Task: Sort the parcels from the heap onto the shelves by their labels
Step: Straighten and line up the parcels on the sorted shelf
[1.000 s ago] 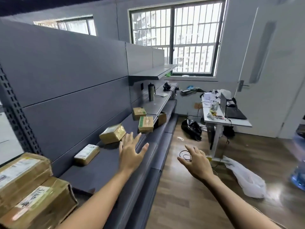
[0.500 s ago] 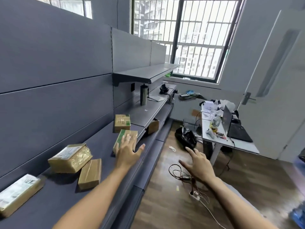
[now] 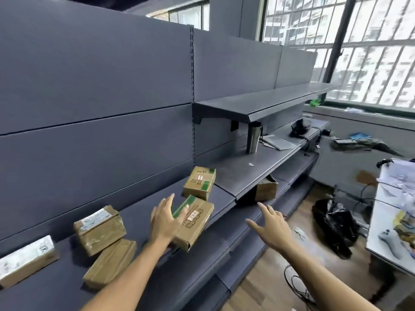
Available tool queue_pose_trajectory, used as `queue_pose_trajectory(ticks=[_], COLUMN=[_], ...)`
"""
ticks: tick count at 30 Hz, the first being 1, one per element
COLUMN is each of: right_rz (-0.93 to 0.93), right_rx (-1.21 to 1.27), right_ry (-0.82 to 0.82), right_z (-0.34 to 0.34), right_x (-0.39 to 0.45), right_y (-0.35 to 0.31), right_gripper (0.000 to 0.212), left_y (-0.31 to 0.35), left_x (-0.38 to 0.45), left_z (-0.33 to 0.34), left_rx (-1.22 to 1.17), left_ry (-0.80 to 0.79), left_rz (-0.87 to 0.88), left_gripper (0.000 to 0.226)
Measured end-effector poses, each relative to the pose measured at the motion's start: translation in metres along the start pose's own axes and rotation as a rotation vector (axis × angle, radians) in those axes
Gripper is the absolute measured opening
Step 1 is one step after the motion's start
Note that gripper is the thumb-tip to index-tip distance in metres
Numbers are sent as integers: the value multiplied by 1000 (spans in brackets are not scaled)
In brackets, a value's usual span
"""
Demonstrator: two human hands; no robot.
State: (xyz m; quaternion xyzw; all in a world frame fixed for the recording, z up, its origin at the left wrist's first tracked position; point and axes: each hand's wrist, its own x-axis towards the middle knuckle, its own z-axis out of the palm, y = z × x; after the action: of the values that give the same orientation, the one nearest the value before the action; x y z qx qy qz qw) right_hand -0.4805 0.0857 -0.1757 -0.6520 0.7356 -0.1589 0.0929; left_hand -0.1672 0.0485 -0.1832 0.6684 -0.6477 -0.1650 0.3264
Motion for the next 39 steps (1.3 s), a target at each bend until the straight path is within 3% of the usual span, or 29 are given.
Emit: queue_pose_trajectory(ticks=[7, 11, 15, 20, 27, 30, 33, 36, 39], right_rz=[-252, -352, -326, -275, -298, -309, -360, -375, -426], right_rx=[47, 142, 285, 277, 258, 372, 562, 720, 801], right_ry=[-184, -268, -381, -493, -512, -492, -447, -382, -266], right_z=[41, 61, 88, 109, 130, 125, 104, 79, 53], right_x=[90, 116, 147, 163, 163, 171, 181, 195, 207], right_y=[-56, -92, -95, -95, -95, -96, -104, -122, -142], right_gripper=[85, 72, 71, 47, 24, 17, 23, 28, 26], left_y=[-44, -66, -78, -87, -67, -54, -39, -14, 15], left_x=[10, 26, 34, 22, 25, 32, 44, 67, 91], left_z=[-1, 14, 35, 60, 74, 64, 43, 15, -19], left_rx=[45, 33, -61, -55, 42, 0, -191, -356, -347], left_ry=[90, 102, 78, 137, 67, 179, 398, 565, 619], left_rz=[-258, -336, -413, -647, -655, -694, -707, -619, -515], left_gripper=[78, 67, 64, 63, 46, 43, 41, 31, 24])
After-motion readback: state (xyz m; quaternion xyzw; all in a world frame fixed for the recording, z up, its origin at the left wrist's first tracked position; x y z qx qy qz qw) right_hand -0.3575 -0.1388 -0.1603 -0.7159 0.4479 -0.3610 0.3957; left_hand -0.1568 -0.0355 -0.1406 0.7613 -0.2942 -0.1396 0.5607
